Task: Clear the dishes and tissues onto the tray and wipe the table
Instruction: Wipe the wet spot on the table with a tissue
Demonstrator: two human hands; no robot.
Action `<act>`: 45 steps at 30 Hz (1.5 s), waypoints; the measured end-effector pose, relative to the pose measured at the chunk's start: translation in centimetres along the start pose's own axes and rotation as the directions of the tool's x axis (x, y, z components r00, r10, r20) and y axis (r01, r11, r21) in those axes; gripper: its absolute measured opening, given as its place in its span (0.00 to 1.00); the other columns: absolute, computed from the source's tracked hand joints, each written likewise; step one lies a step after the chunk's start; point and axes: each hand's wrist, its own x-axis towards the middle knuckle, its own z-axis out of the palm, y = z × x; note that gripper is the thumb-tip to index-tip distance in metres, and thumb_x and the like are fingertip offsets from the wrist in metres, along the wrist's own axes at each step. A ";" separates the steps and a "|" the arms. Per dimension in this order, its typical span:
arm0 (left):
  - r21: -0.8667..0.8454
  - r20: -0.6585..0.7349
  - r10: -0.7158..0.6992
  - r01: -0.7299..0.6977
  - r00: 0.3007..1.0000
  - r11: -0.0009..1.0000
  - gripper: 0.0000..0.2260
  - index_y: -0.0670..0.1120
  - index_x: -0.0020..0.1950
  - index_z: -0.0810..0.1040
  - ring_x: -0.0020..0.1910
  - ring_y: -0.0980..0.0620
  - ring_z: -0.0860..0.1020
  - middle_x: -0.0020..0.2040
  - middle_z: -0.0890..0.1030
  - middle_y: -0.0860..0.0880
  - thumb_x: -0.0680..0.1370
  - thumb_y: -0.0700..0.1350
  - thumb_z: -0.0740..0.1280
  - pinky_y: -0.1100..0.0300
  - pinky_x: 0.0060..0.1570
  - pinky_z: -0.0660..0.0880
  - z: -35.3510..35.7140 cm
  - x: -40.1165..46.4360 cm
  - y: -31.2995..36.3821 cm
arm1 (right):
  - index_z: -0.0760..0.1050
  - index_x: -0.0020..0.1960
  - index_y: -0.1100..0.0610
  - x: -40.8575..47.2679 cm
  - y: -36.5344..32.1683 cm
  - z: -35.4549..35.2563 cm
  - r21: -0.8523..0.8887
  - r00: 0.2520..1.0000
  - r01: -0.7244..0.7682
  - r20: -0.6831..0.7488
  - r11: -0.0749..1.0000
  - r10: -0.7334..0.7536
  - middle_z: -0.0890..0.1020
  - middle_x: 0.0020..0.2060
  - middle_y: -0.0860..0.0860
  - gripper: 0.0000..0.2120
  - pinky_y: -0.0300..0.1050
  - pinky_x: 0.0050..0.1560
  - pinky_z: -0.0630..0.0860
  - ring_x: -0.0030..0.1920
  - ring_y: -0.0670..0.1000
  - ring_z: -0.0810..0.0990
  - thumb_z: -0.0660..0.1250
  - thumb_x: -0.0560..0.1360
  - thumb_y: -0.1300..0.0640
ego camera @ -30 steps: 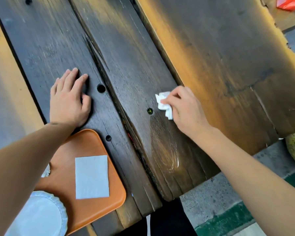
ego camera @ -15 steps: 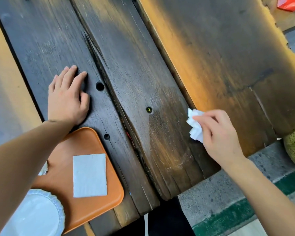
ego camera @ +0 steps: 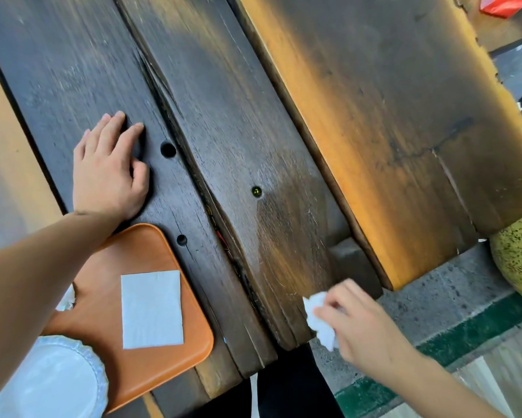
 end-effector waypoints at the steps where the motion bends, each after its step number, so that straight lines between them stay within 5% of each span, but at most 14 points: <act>1: 0.002 -0.002 0.003 -0.003 1.000 1.000 0.27 0.46 0.75 0.70 0.79 0.41 0.61 0.78 0.66 0.42 0.75 0.47 0.56 0.45 0.76 0.55 0.0 0.0 0.0 | 0.76 0.39 0.60 -0.8 0.0 0.5 -0.007 1.000 0.022 0.016 1.000 -0.022 0.73 0.39 0.52 0.15 0.43 0.31 0.69 0.41 0.52 0.69 0.67 0.56 0.74; 3: -0.001 -0.005 0.003 -0.003 1.000 1.000 0.27 0.45 0.75 0.70 0.79 0.41 0.61 0.78 0.66 0.42 0.75 0.47 0.56 0.45 0.76 0.55 0.1 -0.1 0.0 | 0.76 0.39 0.60 -0.1 0.0 0.2 -0.020 0.999 0.046 -0.013 0.999 -0.046 0.73 0.38 0.52 0.10 0.47 0.30 0.70 0.40 0.52 0.69 0.64 0.61 0.71; 6: -0.004 -0.019 0.005 -0.005 1.000 1.000 0.26 0.45 0.74 0.70 0.79 0.40 0.61 0.78 0.67 0.41 0.75 0.46 0.57 0.45 0.76 0.56 0.3 0.0 -0.1 | 0.78 0.44 0.58 5.2 1.5 -1.9 0.081 0.973 -0.113 -0.193 0.990 0.127 0.74 0.43 0.51 0.06 0.46 0.37 0.73 0.43 0.49 0.70 0.62 0.73 0.63; 12: -0.002 -0.041 0.002 -0.002 0.999 1.000 0.25 0.46 0.73 0.71 0.78 0.40 0.62 0.77 0.68 0.42 0.75 0.45 0.58 0.45 0.75 0.58 0.5 0.0 -0.1 | 0.78 0.43 0.61 17.9 4.4 -6.8 0.066 0.851 -0.142 -0.502 0.988 0.155 0.69 0.42 0.50 0.04 0.46 0.39 0.65 0.45 0.51 0.65 0.67 0.72 0.69; 16: -0.008 -0.037 0.006 -0.007 0.999 1.000 0.25 0.46 0.74 0.71 0.78 0.40 0.62 0.77 0.68 0.41 0.75 0.45 0.57 0.44 0.74 0.58 0.4 0.1 -0.2 | 0.73 0.44 0.58 14.7 1.3 -4.0 0.072 0.898 -0.050 -0.434 0.996 0.077 0.73 0.41 0.56 0.11 0.48 0.35 0.71 0.42 0.53 0.68 0.70 0.68 0.70; 19: 0.001 -0.021 0.003 -0.003 1.000 1.000 0.26 0.45 0.74 0.70 0.78 0.40 0.62 0.78 0.67 0.41 0.76 0.46 0.56 0.44 0.75 0.58 0.2 0.0 -0.1 | 0.70 0.41 0.55 6.2 -1.6 -0.1 -0.002 0.964 0.178 -0.201 0.984 -0.175 0.73 0.37 0.54 0.11 0.46 0.35 0.64 0.39 0.55 0.68 0.66 0.66 0.69; 22: -0.010 -0.011 -0.003 0.003 1.000 1.000 0.26 0.45 0.74 0.70 0.78 0.40 0.62 0.78 0.67 0.42 0.76 0.46 0.56 0.44 0.75 0.57 0.0 0.0 0.1 | 0.65 0.39 0.53 1.7 -1.7 1.3 -0.078 0.962 0.271 -0.007 0.959 -0.272 0.72 0.37 0.50 0.13 0.44 0.38 0.61 0.38 0.52 0.66 0.59 0.60 0.68; 24: -0.012 -0.007 -0.005 0.005 1.000 1.000 0.26 0.45 0.74 0.70 0.78 0.40 0.62 0.78 0.67 0.42 0.76 0.46 0.56 0.44 0.75 0.57 0.0 -0.1 0.2 | 0.67 0.38 0.53 3.5 -0.7 0.2 -0.108 0.966 0.254 -0.022 0.961 -0.258 0.72 0.38 0.50 0.13 0.47 0.41 0.63 0.39 0.52 0.68 0.56 0.60 0.69; 27: -0.009 -0.010 -0.006 0.005 1.000 1.000 0.26 0.45 0.74 0.70 0.78 0.40 0.62 0.78 0.67 0.41 0.76 0.47 0.56 0.44 0.75 0.56 0.0 0.0 0.1 | 0.76 0.38 0.54 10.5 1.2 -2.9 -0.083 0.968 0.094 -0.225 0.992 -0.111 0.75 0.41 0.51 0.10 0.47 0.45 0.59 0.43 0.53 0.72 0.62 0.66 0.68; 33: -0.019 -0.015 -0.008 0.007 1.000 1.000 0.26 0.45 0.74 0.71 0.78 0.40 0.62 0.78 0.67 0.42 0.75 0.47 0.56 0.45 0.76 0.56 0.0 0.0 0.1 | 0.81 0.43 0.55 20.4 2.6 -6.8 0.025 0.867 -0.127 -0.482 0.992 0.123 0.73 0.41 0.50 0.11 0.45 0.45 0.52 0.45 0.52 0.70 0.60 0.73 0.61; 35: -0.023 -0.016 -0.004 0.003 1.000 1.000 0.26 0.45 0.74 0.71 0.78 0.40 0.62 0.78 0.67 0.42 0.75 0.47 0.56 0.45 0.76 0.56 0.0 0.0 0.0 | 0.81 0.42 0.55 17.9 1.4 -5.4 -0.013 0.884 -0.105 -0.459 0.994 0.087 0.71 0.39 0.50 0.10 0.45 0.43 0.51 0.43 0.52 0.68 0.61 0.72 0.60; 41: -0.015 -0.018 -0.001 0.001 1.000 1.000 0.26 0.45 0.74 0.71 0.78 0.40 0.63 0.77 0.68 0.41 0.75 0.46 0.57 0.44 0.76 0.56 0.0 -0.1 0.1 | 0.75 0.38 0.50 2.2 -1.5 1.9 -0.147 0.969 0.213 -0.090 0.966 -0.228 0.74 0.37 0.50 0.14 0.46 0.44 0.56 0.39 0.52 0.68 0.65 0.61 0.68; 43: -0.012 -0.019 0.003 -0.003 1.000 1.000 0.26 0.45 0.74 0.71 0.78 0.40 0.63 0.78 0.68 0.42 0.75 0.46 0.57 0.44 0.76 0.56 0.0 0.0 0.0 | 0.75 0.37 0.50 3.2 -0.3 1.1 -0.175 0.961 0.248 -0.077 0.953 -0.264 0.74 0.37 0.50 0.13 0.46 0.45 0.57 0.41 0.52 0.69 0.64 0.65 0.68; 45: -0.014 -0.017 0.004 -0.004 1.000 1.000 0.26 0.45 0.74 0.71 0.78 0.40 0.63 0.78 0.68 0.42 0.75 0.46 0.57 0.44 0.76 0.56 0.1 0.1 0.0 | 0.77 0.35 0.50 7.5 0.7 -0.9 -0.136 0.951 0.197 -0.213 0.971 -0.223 0.74 0.37 0.51 0.12 0.46 0.47 0.57 0.42 0.51 0.68 0.66 0.76 0.60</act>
